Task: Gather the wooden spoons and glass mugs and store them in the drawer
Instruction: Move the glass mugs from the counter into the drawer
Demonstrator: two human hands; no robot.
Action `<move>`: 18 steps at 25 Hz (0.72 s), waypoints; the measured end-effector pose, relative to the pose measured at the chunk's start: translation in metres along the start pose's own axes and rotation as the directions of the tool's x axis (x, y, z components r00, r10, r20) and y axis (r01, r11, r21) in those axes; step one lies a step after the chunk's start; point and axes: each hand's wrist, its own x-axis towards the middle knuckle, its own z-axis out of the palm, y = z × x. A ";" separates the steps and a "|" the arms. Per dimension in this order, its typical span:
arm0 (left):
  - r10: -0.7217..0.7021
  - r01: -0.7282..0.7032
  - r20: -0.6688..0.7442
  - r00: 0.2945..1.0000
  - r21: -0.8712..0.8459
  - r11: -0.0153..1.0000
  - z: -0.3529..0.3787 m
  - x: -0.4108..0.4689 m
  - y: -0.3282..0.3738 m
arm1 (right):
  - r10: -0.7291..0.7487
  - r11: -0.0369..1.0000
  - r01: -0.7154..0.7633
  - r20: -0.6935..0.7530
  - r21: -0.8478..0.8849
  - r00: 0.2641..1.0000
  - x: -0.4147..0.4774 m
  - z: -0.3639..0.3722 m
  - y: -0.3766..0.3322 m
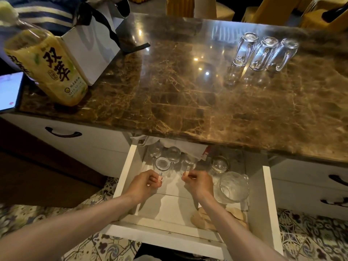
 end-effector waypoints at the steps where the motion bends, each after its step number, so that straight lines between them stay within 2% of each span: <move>1: 0.004 -0.004 0.006 1.000 0.014 1.000 0.000 0.002 -0.004 | 0.007 1.000 -0.007 0.009 0.017 1.000 0.001 0.003 -0.001; 3: 0.003 -0.006 0.039 0.999 0.076 0.997 0.000 0.005 -0.007 | 0.042 0.996 -0.044 0.026 0.072 0.999 0.003 0.009 -0.003; 4: -0.031 0.029 0.055 0.998 0.028 0.999 0.001 0.007 -0.007 | 0.069 0.992 -0.071 0.026 0.100 0.997 0.003 0.012 -0.004; 7: -0.211 0.237 0.120 0.970 -0.288 0.928 0.006 0.013 -0.004 | 0.078 0.996 -0.080 0.035 0.044 0.996 0.007 0.018 -0.002; 9: -0.318 0.345 0.133 0.939 -0.367 0.864 0.006 0.018 -0.005 | 0.052 0.999 -0.052 0.044 -0.001 0.998 0.008 0.022 -0.003; 18: -0.368 0.421 0.209 0.906 -0.350 0.837 0.008 0.027 -0.020 | 0.066 0.994 -0.057 0.088 -0.094 0.994 0.007 0.023 -0.002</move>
